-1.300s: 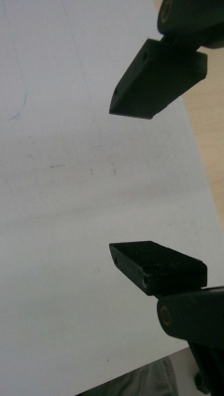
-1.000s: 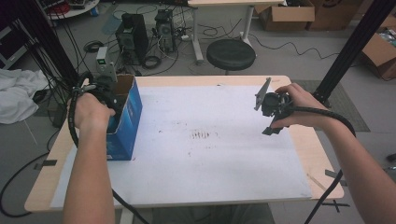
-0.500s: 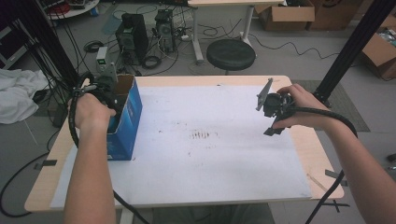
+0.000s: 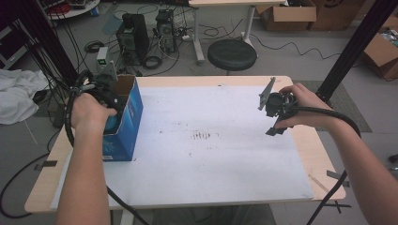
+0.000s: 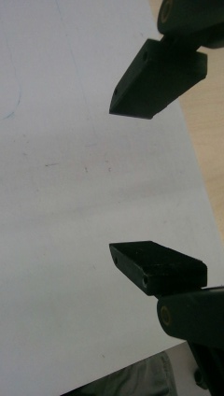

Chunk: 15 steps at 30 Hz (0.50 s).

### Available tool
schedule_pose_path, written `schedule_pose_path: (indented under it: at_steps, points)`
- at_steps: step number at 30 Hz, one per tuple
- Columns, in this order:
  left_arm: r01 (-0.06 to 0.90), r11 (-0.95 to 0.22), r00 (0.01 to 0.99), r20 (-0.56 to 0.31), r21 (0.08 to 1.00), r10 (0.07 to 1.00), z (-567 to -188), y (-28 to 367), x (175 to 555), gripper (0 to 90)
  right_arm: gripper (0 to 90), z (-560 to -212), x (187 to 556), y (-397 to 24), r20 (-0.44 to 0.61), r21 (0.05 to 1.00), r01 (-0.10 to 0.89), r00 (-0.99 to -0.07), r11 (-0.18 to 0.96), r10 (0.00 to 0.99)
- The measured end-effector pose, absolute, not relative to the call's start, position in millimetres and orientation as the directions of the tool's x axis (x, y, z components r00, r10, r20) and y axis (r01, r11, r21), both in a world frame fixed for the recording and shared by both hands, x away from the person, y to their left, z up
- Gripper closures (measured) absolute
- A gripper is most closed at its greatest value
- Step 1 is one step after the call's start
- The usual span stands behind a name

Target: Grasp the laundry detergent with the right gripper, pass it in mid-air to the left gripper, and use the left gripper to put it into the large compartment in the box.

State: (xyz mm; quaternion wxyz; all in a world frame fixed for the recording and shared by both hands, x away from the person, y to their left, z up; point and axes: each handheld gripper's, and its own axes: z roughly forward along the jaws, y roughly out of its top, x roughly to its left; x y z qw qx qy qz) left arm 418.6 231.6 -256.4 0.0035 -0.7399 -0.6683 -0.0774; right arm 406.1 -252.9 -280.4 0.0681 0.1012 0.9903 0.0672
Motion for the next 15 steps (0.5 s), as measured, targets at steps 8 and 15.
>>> schedule_pose_path:
  at_steps: [8, 15]
  points:
    - [0.972, -0.187, 0.164, 0.159, 0.141, 0.974, -229, 223, 412, 18.3, 27.1, -279, 407, -247, -0.105, 0.15, 0.196, -0.971, 0.969, 0.213]
    - [0.925, -0.32, 0.285, 0.183, 0.205, 0.941, -196, 198, 406, 15.6, 25.8, -276, 407, -238, -0.101, 0.158, 0.185, -0.974, 0.97, 0.202]
